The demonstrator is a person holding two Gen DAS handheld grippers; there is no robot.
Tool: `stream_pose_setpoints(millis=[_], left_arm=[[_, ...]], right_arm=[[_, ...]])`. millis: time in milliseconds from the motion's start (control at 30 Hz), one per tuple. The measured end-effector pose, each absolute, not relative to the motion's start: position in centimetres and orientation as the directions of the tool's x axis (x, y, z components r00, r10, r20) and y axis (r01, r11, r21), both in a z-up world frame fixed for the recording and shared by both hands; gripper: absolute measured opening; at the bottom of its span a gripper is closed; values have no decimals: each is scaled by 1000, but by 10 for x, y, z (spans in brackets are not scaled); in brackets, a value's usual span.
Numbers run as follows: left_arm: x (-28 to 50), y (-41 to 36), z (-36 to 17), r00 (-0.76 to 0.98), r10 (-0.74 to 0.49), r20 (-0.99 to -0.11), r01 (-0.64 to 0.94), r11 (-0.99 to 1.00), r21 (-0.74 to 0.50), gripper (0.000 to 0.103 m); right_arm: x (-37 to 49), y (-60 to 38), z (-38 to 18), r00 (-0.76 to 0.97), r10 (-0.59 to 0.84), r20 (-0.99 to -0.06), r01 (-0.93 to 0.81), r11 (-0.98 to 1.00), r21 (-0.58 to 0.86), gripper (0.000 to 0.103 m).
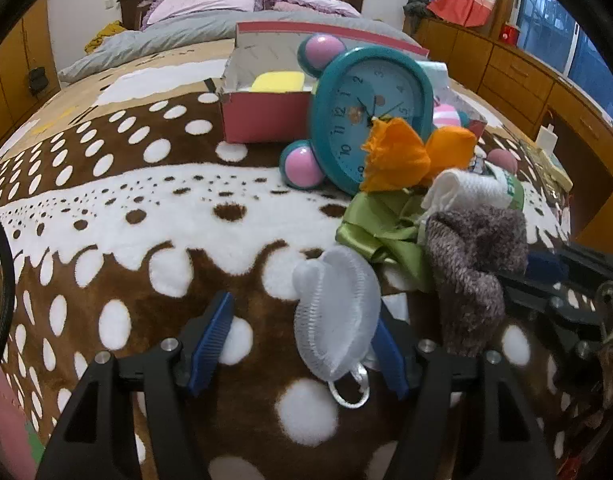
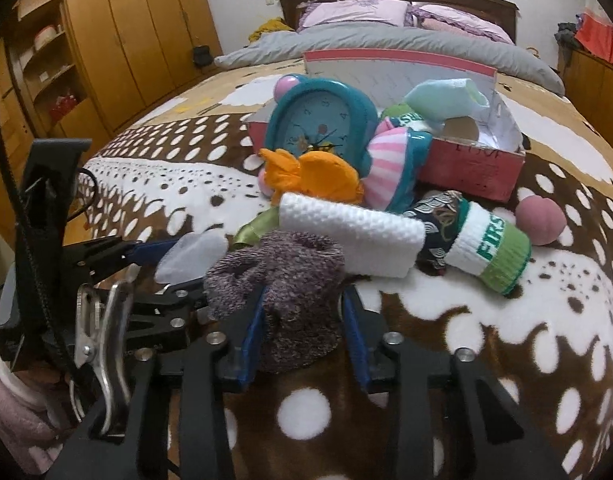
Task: Organize soft objects
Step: 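Move the left tool to the white mesh puff while the right tool reaches the grey knit sock, then grasp the white mesh puff with the left tool while the right tool grasps the grey sock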
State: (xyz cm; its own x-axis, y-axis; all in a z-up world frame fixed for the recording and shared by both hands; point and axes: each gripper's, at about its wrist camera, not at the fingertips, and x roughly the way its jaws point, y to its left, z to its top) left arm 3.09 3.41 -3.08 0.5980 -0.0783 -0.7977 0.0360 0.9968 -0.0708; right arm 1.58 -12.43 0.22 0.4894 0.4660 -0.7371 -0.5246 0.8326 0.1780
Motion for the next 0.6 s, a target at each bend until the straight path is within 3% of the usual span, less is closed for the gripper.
stream_pose_setpoints(millis=[100, 267, 600], left_arm=[[27, 33, -30, 616, -78, -784, 41, 997, -67, 63], [24, 29, -26, 625, -112, -773, 59, 994, -96, 37], [23, 27, -17, 627, -146, -765, 66, 989, -135, 22]], right_arm=[[11, -121, 4, 501, 470, -726, -545, 824, 157, 27], [7, -121, 6, 508, 489, -709, -561, 813, 159, 21], [1, -126, 13, 512, 528, -678, -581, 793, 180, 19]])
